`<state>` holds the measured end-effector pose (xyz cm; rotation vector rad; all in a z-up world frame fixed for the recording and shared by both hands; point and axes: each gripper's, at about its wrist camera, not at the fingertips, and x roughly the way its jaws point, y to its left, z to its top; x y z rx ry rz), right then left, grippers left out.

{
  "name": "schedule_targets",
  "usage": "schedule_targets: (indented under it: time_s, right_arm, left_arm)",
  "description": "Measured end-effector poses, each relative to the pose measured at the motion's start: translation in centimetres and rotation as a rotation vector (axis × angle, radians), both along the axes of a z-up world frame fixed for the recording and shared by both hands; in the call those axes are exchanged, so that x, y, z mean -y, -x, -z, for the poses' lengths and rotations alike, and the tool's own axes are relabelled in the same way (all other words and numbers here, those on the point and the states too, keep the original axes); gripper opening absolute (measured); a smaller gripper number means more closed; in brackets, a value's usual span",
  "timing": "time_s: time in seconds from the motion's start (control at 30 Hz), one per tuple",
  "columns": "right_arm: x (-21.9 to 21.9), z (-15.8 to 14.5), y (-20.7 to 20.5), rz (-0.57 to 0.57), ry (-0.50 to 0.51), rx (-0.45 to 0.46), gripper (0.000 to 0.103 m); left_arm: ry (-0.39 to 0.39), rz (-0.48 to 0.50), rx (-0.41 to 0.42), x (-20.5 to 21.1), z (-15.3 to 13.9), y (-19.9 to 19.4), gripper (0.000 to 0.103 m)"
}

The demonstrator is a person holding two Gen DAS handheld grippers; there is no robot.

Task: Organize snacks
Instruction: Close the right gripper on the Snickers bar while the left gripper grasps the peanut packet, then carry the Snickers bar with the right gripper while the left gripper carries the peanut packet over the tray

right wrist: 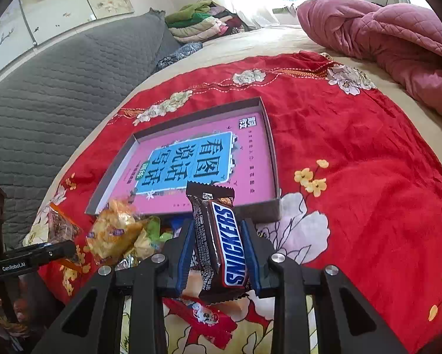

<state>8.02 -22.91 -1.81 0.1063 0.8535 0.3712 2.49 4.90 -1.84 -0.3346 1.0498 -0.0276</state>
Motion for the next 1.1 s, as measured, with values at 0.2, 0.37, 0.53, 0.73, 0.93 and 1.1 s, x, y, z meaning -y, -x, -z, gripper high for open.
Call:
schedule_targets:
  time_s: [0.2,0.37,0.53,0.73,0.93,1.1]
  right_arm:
    - [-0.1,-0.4,-0.4,-0.007,-0.031,0.016,0.032]
    - [-0.3,-0.7,-1.1,-0.010,-0.045,0.041,0.032]
    - [-0.2,-0.9,-1.9,-0.004,-0.056,0.059,0.032]
    - [0.0,-0.7,-2.9,0.006,-0.071,0.054,0.032]
    - [-0.2,-0.9,-3.8,0.001,-0.077,0.069,0.032]
    - [-0.6,-1.0,-4.6,-0.011,-0.077,0.079,0.032]
  left_arm:
    - [-0.012,-0.007,0.011,0.2,-0.2,-0.5,0.056]
    - [-0.022,-0.016,0.015,0.2,-0.3,-1.1,0.056]
    - [-0.031,-0.023,0.026,0.3,-0.7,-1.6,0.056]
    - [-0.042,-0.041,0.037,0.2,-1.1,-2.6,0.056]
    - [-0.053,-0.051,0.047,0.4,-1.3,-3.8,0.056]
    - [-0.050,-0.064,0.051,0.4,-1.4,-5.2,0.056]
